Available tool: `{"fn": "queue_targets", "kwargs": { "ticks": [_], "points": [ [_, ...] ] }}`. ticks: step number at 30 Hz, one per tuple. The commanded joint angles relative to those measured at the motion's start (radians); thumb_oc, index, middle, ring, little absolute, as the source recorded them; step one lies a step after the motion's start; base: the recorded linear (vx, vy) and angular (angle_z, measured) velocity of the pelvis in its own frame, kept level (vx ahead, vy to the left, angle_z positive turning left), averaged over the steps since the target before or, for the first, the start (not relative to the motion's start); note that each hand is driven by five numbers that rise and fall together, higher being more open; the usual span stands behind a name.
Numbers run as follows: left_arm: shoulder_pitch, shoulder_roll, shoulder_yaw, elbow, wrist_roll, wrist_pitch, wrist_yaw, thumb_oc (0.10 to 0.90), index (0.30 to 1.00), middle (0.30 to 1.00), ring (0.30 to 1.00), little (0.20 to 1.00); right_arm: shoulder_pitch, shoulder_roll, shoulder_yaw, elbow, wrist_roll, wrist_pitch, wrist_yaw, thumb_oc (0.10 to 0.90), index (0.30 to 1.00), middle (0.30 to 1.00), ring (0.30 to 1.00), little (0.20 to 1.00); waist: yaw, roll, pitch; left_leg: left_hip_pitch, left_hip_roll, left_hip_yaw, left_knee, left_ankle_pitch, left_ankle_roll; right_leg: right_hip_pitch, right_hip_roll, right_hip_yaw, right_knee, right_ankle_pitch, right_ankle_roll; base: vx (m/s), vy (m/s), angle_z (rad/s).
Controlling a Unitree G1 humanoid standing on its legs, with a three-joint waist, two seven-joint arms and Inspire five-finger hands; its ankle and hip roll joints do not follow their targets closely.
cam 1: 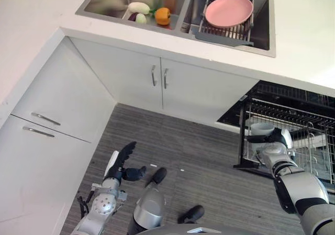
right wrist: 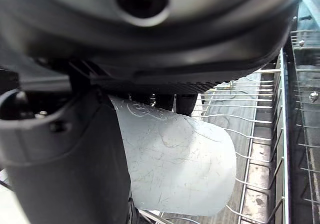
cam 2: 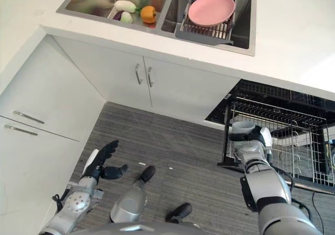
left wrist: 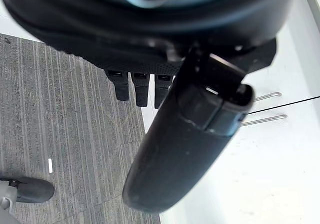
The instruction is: Place the dishes in the dishwasher.
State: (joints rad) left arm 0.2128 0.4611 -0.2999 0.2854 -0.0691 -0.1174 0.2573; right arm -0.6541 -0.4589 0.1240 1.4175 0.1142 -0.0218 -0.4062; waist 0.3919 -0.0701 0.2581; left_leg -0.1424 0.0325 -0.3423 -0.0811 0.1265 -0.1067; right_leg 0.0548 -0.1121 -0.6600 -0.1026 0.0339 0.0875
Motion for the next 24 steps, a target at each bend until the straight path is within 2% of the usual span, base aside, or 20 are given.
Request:
{"fn": "queue_targets", "kwargs": {
  "ticks": [1,2,3,11,16,17,18,19,20,24],
  "points": [
    [-0.014,0.004,-0.027,-0.069,0.020,-0.052,0.024,0.800,0.900,0.900,0.900,0.900,-0.006,-0.074,0.016,-0.051,0.045,-0.034,-0.070,0.400,0.300,0.300,0.300,0.300,-0.008,0.011,-0.028,-0.001,0.044,0.130,-0.006,-0.044,-0.064,0.056,-0.012,0.048,0.015,-0.123,0.044,0.00,0.000,0.00],
    [-0.015,0.004,-0.026,-0.066,0.021,-0.050,0.021,0.800,0.900,0.900,0.900,0.900,0.004,-0.071,0.009,-0.046,0.056,-0.033,-0.062,0.455,0.382,0.382,0.382,0.382,-0.009,0.013,-0.029,0.000,0.045,0.131,-0.006,-0.044,-0.064,0.057,-0.012,0.049,0.015,-0.124,0.043,0.00,0.000,0.00],
    [-0.011,0.006,-0.022,-0.067,0.020,-0.049,0.015,0.800,0.900,0.900,0.900,0.900,0.014,-0.074,0.002,-0.047,0.073,-0.030,-0.045,0.800,0.900,0.900,0.900,0.900,-0.010,0.013,-0.032,0.003,0.046,0.131,-0.006,-0.044,-0.064,0.061,-0.012,0.049,0.015,-0.126,0.042,0.00,0.000,0.00],
    [-0.005,0.005,-0.005,-0.030,0.029,-0.032,0.001,0.800,0.900,0.900,0.900,0.900,0.043,-0.067,-0.023,-0.071,0.128,-0.043,-0.017,0.800,0.900,0.900,0.900,0.900,-0.018,0.010,-0.040,0.016,0.050,0.136,-0.006,-0.048,-0.064,0.072,-0.011,0.048,0.015,-0.129,0.043,0.00,0.000,0.00],
    [-0.005,-0.009,0.010,0.077,0.040,-0.012,-0.006,0.800,0.900,0.900,0.900,0.900,0.074,-0.041,-0.034,-0.149,0.195,-0.076,0.015,0.800,0.900,0.900,0.900,0.900,-0.033,-0.007,-0.060,0.038,0.061,0.154,-0.006,-0.054,-0.065,0.087,-0.010,0.063,0.015,-0.128,0.042,-0.02,0.018,-0.06],
    [-0.003,-0.016,0.011,0.092,0.037,-0.008,-0.007,0.800,0.900,0.900,0.900,0.900,0.073,-0.041,-0.030,-0.165,0.197,-0.079,0.024,0.800,0.900,0.900,0.900,0.900,-0.031,-0.006,-0.060,0.032,0.055,0.159,-0.006,-0.028,-0.058,0.079,-0.018,0.047,0.015,-0.095,0.043,-0.09,0.080,-0.08],
    [-0.003,-0.016,0.011,0.092,0.037,-0.008,-0.007,0.800,0.900,0.900,0.900,0.900,0.073,-0.041,-0.030,-0.165,0.197,-0.079,0.024,0.800,0.900,0.900,0.900,0.900,-0.031,-0.006,-0.060,0.032,0.055,0.159,-0.006,-0.028,-0.058,0.079,-0.018,0.047,0.015,-0.095,0.043,0.00,0.017,-0.11],
    [-0.001,-0.025,0.016,0.116,0.032,-0.002,-0.008,0.800,0.900,0.900,0.900,0.900,0.072,-0.042,-0.023,-0.175,0.196,-0.079,0.033,0.800,0.900,0.900,0.900,0.900,-0.043,-0.016,-0.073,0.048,0.064,0.164,-0.006,-0.056,-0.063,0.091,-0.012,0.071,0.015,-0.122,0.045,0.01,0.016,-0.09],
    [-0.001,-0.032,0.019,0.127,0.029,-0.003,-0.009,0.800,0.900,0.900,0.900,0.900,0.069,-0.039,-0.019,-0.178,0.195,-0.079,0.035,0.800,0.900,0.900,0.900,0.900,-0.041,-0.013,-0.072,0.046,0.058,0.170,-0.006,-0.033,-0.054,0.083,-0.020,0.060,0.015,-0.092,0.045,0.01,0.022,-0.16],
    [-0.005,-0.043,0.024,0.151,0.023,0.001,-0.010,0.800,0.900,0.900,0.900,0.900,0.054,-0.044,-0.004,-0.183,0.181,-0.076,0.046,0.800,0.900,0.900,0.900,0.900,-0.049,-0.017,-0.082,0.062,0.063,0.186,-0.006,-0.040,-0.052,0.086,-0.020,0.077,0.015,-0.090,0.046,-0.02,0.033,-0.10]
  ]
}}
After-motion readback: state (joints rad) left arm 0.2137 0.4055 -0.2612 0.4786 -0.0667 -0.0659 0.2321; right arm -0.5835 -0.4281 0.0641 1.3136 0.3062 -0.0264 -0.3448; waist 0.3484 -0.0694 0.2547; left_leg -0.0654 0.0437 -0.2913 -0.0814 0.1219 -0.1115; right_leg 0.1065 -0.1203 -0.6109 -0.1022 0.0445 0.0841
